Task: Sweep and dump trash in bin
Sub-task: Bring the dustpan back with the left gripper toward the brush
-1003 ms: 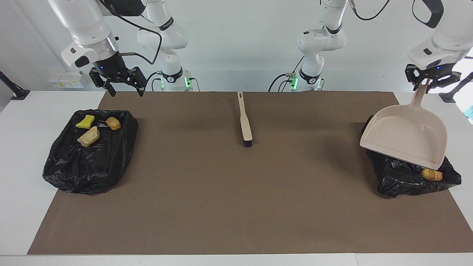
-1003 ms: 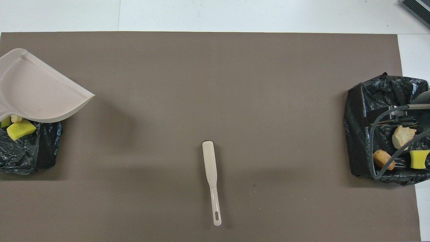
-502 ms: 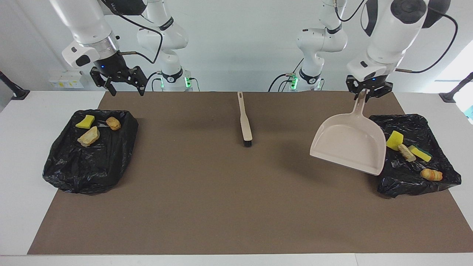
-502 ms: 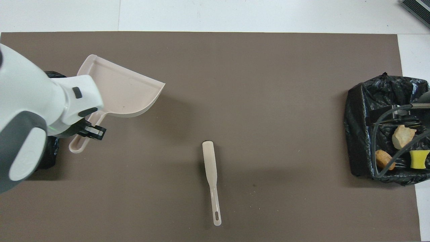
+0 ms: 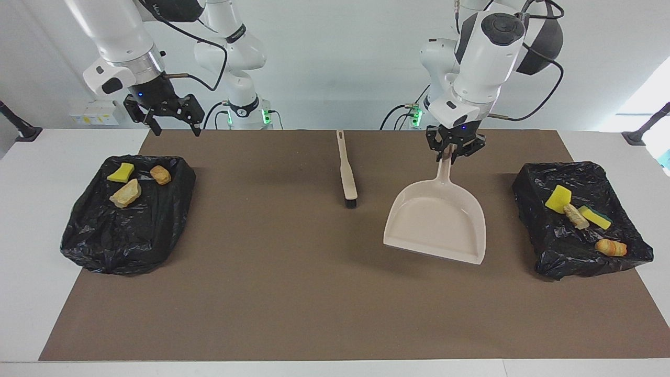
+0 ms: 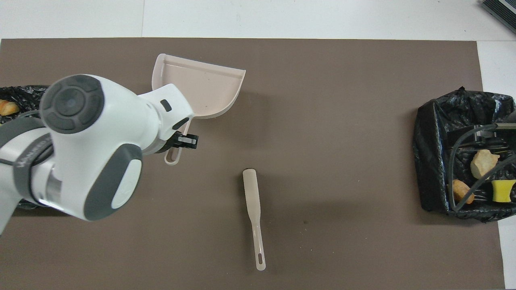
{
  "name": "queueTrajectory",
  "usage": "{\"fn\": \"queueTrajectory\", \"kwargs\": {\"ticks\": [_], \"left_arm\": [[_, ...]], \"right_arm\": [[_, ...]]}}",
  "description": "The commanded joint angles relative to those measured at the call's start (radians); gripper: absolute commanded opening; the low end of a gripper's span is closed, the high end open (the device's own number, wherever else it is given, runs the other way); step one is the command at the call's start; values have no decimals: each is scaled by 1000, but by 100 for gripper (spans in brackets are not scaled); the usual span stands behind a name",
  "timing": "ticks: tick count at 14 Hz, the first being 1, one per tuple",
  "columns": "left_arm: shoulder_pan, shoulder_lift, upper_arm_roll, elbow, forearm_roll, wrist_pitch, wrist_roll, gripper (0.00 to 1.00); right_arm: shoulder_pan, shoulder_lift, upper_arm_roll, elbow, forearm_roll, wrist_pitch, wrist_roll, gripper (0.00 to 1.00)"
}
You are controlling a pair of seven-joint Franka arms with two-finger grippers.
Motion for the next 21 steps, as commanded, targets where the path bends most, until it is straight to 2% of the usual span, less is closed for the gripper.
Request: {"fn": "queueTrajectory", "kwargs": {"ticks": [1,3,6,8,17,18,21], "left_arm": [[-90,113,21,3,-13,137,-81,0],[-111,136,19,7,-13,193,-174,0],[-123,150,8,12,-23,224,-181,0],[-182,200,7,11,-26,280,-202,0],[-187,224,5,4,-42,310,-211,0],[-190,248,5,7,-46,323,-214,0],[-204,263,5,7,-46,348,-295,0]], "right_arm": [[-10,-8,10,-7,-12,12,25,100],[-10,-8,9,-7,-9,11,20,100],[-8,-8,10,-7,1,11,17,100],[-10,-8,9,-7,2,11,17,100],[-8,-8,10,-7,2,9,17,100],[-10,-8,10,-7,2,9,16,100],[-10,-8,10,-7,2,9,16,100]]}}
